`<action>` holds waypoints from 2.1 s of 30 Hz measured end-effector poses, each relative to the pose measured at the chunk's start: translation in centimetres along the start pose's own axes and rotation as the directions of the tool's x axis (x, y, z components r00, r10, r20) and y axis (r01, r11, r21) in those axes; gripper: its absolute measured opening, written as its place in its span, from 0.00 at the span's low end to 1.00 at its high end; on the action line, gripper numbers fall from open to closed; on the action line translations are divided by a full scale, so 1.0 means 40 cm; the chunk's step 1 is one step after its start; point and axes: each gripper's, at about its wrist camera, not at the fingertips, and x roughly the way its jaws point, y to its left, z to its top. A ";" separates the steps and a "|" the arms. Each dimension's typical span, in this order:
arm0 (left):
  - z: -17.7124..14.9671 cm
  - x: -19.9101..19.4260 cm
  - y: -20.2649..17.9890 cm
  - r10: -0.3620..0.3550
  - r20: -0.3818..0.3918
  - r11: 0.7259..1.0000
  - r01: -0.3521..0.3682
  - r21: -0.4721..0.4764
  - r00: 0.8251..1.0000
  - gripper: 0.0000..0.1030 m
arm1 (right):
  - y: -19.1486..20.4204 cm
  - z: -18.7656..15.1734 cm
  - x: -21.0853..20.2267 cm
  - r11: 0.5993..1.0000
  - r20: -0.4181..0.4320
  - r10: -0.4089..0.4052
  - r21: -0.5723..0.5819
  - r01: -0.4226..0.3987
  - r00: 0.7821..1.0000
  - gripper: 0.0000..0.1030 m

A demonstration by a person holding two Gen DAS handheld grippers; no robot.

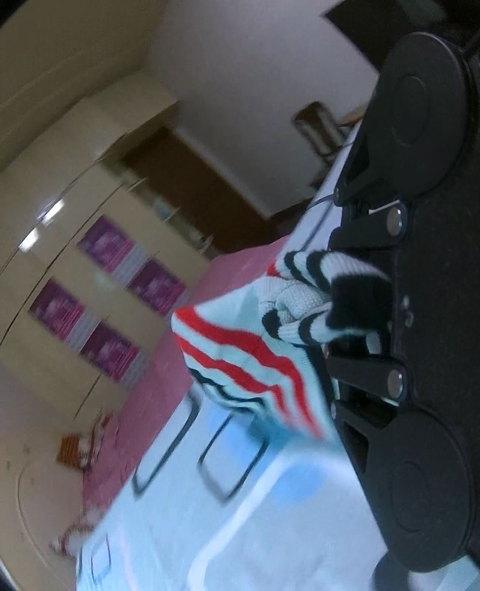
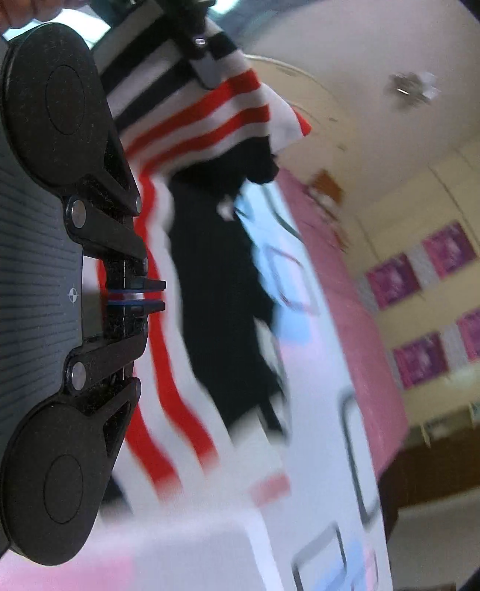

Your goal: Fold small clothes

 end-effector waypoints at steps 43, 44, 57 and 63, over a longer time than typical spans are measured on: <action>-0.125 0.118 -0.011 0.071 -0.308 0.824 0.119 0.555 0.949 0.41 | -0.232 -0.062 -0.135 0.976 -0.168 0.186 0.144 -0.162 0.968 0.24; -0.128 0.116 -0.009 0.066 -0.306 0.822 0.121 0.556 0.950 0.41 | -0.283 -0.089 -0.110 0.961 -0.188 0.207 0.225 -0.163 0.960 0.25; -0.122 0.065 0.047 0.011 -0.349 0.905 0.140 0.403 0.937 0.36 | -0.224 -0.089 -0.184 0.982 -0.101 0.054 0.186 -0.035 0.993 0.12; -0.163 0.094 -0.014 0.067 -0.375 0.838 0.151 0.525 0.925 0.37 | -0.200 -0.076 -0.168 0.992 -0.136 -0.041 0.113 0.057 0.990 0.12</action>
